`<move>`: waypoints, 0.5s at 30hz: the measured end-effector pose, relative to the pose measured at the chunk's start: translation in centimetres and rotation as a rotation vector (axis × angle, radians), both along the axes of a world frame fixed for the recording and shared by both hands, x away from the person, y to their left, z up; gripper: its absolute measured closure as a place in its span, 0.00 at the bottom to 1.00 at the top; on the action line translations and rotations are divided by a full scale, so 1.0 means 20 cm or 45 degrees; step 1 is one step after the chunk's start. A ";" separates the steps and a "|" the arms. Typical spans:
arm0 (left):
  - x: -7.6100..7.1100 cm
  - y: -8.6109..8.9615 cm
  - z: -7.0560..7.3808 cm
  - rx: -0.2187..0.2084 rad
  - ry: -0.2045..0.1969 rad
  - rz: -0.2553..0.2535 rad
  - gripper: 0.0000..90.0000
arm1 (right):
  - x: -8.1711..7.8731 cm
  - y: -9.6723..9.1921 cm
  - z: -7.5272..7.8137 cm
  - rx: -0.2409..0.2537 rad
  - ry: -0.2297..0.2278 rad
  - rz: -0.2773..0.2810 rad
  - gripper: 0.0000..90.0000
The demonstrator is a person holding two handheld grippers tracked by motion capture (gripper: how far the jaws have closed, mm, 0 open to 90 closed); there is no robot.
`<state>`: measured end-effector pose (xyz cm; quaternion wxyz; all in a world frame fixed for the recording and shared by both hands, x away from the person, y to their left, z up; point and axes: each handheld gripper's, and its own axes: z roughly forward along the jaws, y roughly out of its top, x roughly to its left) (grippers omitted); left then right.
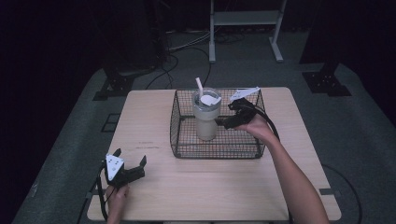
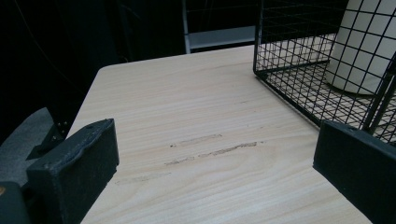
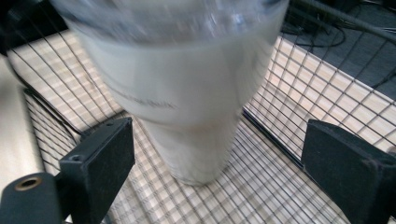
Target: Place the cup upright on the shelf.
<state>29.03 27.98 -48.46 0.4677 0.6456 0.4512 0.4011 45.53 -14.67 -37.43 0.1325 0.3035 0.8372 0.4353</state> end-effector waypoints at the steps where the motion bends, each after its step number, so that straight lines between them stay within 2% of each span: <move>1: 0.00 0.00 0.00 0.001 0.000 -0.001 0.00 | -0.01 0.00 0.02 0.018 -0.001 0.006 0.10; 3: 0.00 0.00 0.00 0.002 0.000 0.000 0.00 | -0.02 -0.01 0.04 0.004 -0.016 0.003 0.10; 15: 0.00 0.00 0.00 0.006 -0.001 0.001 0.00 | -0.09 -0.07 0.15 0.011 -0.010 -0.007 0.10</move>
